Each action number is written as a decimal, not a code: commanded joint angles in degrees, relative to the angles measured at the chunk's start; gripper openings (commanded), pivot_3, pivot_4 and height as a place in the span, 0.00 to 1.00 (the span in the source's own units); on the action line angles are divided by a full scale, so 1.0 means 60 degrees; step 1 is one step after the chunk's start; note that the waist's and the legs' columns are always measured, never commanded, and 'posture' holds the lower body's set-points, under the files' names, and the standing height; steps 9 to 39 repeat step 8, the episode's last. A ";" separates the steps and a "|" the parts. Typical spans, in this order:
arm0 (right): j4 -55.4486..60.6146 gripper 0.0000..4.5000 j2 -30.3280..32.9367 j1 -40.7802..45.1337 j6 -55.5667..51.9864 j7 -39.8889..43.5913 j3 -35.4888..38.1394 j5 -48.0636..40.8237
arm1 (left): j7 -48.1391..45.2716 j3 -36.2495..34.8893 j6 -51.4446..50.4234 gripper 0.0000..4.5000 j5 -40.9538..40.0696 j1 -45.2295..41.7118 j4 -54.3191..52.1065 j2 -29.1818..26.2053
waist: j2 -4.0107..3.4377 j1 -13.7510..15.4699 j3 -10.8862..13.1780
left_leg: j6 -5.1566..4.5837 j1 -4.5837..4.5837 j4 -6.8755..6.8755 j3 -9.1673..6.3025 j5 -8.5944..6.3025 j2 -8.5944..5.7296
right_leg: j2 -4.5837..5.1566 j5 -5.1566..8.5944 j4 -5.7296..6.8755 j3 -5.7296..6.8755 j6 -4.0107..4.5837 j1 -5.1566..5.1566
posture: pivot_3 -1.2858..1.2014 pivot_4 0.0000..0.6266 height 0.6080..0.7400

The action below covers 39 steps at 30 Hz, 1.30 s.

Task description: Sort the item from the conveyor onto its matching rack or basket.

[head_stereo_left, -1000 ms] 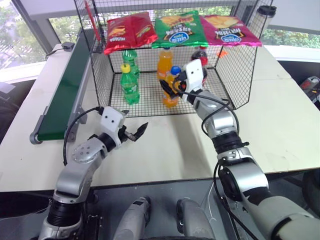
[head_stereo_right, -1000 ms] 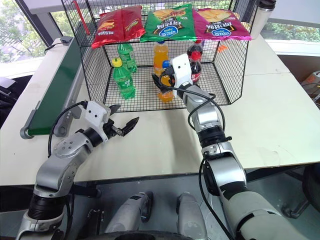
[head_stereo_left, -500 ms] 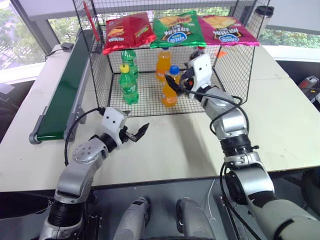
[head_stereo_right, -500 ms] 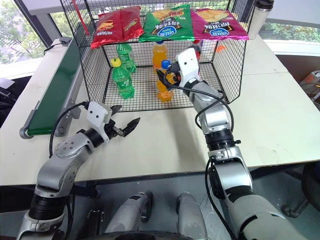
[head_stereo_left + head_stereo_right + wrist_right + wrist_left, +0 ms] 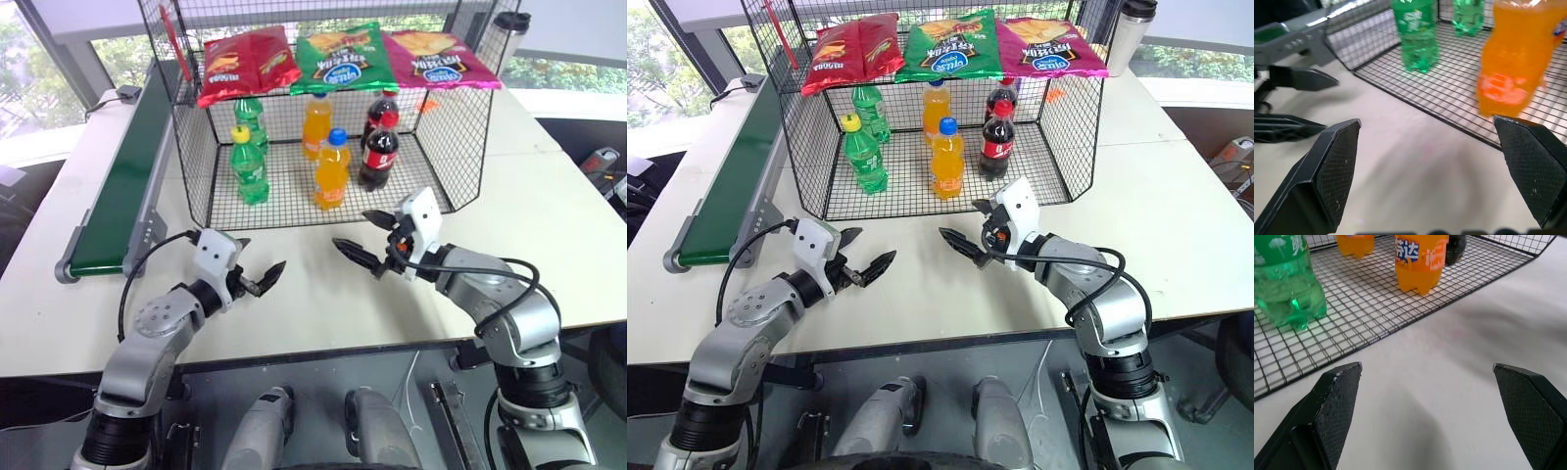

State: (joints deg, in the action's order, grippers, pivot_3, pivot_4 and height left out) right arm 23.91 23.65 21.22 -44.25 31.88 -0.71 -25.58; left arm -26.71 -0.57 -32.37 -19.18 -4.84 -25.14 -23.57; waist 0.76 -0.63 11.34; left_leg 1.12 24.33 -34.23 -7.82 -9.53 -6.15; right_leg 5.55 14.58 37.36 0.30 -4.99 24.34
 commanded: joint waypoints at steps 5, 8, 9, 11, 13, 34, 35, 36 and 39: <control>0.0347 1.00 0.0125 -0.0501 0.0076 -0.0400 0.0189 0.0055 | -0.0204 -0.0267 0.0021 1.00 -0.0290 0.0281 -0.0427 -0.0241 | 0.0005 0.0026 -0.0005 | -0.0001 0.0008 0.0001 0.0005 0.0000 -0.0002 | 0.0002 -0.0004 -0.0034 0.0000 -0.0002 -0.0005 | 0.52 0.24 0.99; 0.0112 1.00 0.0142 -0.0696 0.0251 -0.0520 0.0151 0.0279 | -0.0218 -0.0266 0.0156 1.00 -0.0329 0.0251 -0.0371 -0.0209 | 0.0005 0.0023 -0.0005 | -0.0001 0.0012 0.0001 0.0008 0.0000 -0.0002 | 0.0002 -0.0017 -0.0038 0.0000 -0.0026 -0.0002 | 0.52 0.24 0.99; 0.0112 1.00 0.0142 -0.0696 0.0251 -0.0520 0.0151 0.0279 | -0.0218 -0.0266 0.0156 1.00 -0.0329 0.0251 -0.0371 -0.0209 | 0.0005 0.0023 -0.0005 | -0.0001 0.0012 0.0001 0.0008 0.0000 -0.0002 | 0.0002 -0.0017 -0.0038 0.0000 -0.0026 -0.0002 | 0.52 0.24 0.99; 0.0112 1.00 0.0142 -0.0696 0.0251 -0.0520 0.0151 0.0279 | -0.0218 -0.0266 0.0156 1.00 -0.0329 0.0251 -0.0371 -0.0209 | 0.0005 0.0023 -0.0005 | -0.0001 0.0012 0.0001 0.0008 0.0000 -0.0002 | 0.0002 -0.0017 -0.0038 0.0000 -0.0026 -0.0002 | 0.52 0.24 0.99; 0.0112 1.00 0.0142 -0.0696 0.0251 -0.0520 0.0151 0.0279 | -0.0218 -0.0266 0.0156 1.00 -0.0329 0.0251 -0.0371 -0.0209 | 0.0005 0.0023 -0.0005 | -0.0001 0.0012 0.0001 0.0008 0.0000 -0.0002 | 0.0002 -0.0017 -0.0038 0.0000 -0.0026 -0.0002 | 0.52 0.24 0.99; 0.0112 1.00 0.0142 -0.0696 0.0251 -0.0520 0.0151 0.0279 | -0.0218 -0.0266 0.0156 1.00 -0.0329 0.0251 -0.0371 -0.0209 | 0.0005 0.0023 -0.0005 | -0.0001 0.0012 0.0001 0.0008 0.0000 -0.0002 | 0.0002 -0.0017 -0.0038 0.0000 -0.0026 -0.0002 | 0.52 0.24 0.99; 0.0112 1.00 0.0142 -0.0696 0.0251 -0.0520 0.0151 0.0279 | -0.0218 -0.0266 0.0156 1.00 -0.0329 0.0251 -0.0371 -0.0209 | 0.0005 0.0023 -0.0005 | -0.0001 0.0012 0.0001 0.0008 0.0000 -0.0002 | 0.0002 -0.0017 -0.0038 0.0000 -0.0026 -0.0002 | 0.52 0.24 0.99; 0.0112 1.00 0.0142 -0.0696 0.0251 -0.0520 0.0151 0.0279 | -0.0218 -0.0266 0.0156 1.00 -0.0329 0.0251 -0.0371 -0.0209 | 0.0005 0.0023 -0.0005 | -0.0001 0.0012 0.0001 0.0008 0.0000 -0.0002 | 0.0002 -0.0017 -0.0038 0.0000 -0.0026 -0.0002 | 0.52 0.24 0.99; 0.0112 1.00 0.0142 -0.0696 0.0251 -0.0520 0.0151 0.0279 | -0.0218 -0.0266 0.0156 1.00 -0.0329 0.0251 -0.0371 -0.0209 | 0.0005 0.0023 -0.0005 | -0.0001 0.0012 0.0001 0.0008 0.0000 -0.0002 | 0.0002 -0.0017 -0.0038 0.0000 -0.0026 -0.0002 | 0.52 0.24 0.99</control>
